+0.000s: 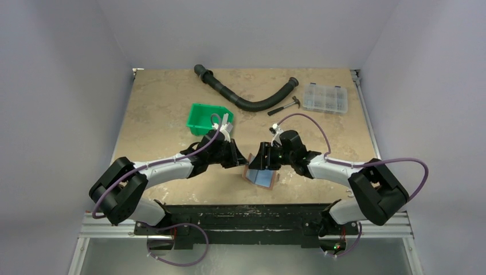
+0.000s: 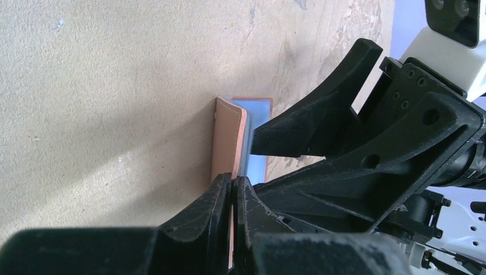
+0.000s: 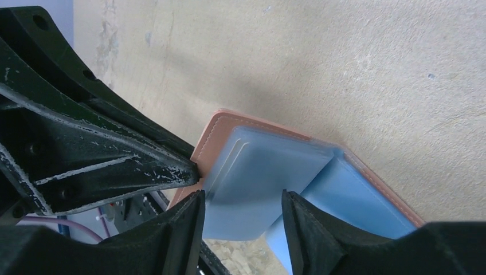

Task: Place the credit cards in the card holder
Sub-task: Open the card holder at the center of the board.

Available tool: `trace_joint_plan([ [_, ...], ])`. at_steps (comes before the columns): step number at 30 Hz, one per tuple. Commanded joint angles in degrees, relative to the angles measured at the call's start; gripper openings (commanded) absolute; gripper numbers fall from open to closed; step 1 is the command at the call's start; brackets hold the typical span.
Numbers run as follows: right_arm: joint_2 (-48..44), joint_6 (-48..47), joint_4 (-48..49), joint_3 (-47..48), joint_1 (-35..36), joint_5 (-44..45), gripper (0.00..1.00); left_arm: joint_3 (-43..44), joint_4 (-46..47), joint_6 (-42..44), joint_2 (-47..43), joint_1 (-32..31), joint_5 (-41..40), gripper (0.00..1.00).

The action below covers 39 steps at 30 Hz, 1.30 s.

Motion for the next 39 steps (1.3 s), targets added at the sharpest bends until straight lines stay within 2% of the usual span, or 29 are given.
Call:
trace_joint_plan([
  [1,-0.84,-0.8,-0.88,-0.14,0.23,2.97,0.56,0.99,0.96,0.15,-2.31,-0.2,0.14,0.0],
  [14,-3.63,-0.04,0.15,-3.02,0.23,2.45,0.4,0.93,-0.09,0.84,-2.33,-0.19,-0.93,0.0],
  [25,-3.35,0.87,1.74,-3.56,0.24,1.4,0.0,0.76,-0.45,1.19,-1.1,-0.23,-0.99,0.0],
  [30,-4.49,0.72,-1.34,-3.28,0.22,3.37,0.0,0.95,-2.12,1.85,-0.79,-0.19,-2.06,0.0],
  [33,-6.12,-0.67,-10.37,-1.36,0.24,11.34,0.01,1.06,-4.06,2.53,-0.94,-0.25,-3.57,0.0],
  [35,-6.58,-1.33,-19.86,0.51,0.21,18.92,0.21,0.92,-4.59,2.72,-0.96,-0.21,-4.25,0.0],
  [39,-7.86,-3.47,-27.8,4.34,3.17,28.57,0.48,0.29,-4.66,2.63,-0.89,-0.22,-4.66,0.0],
])
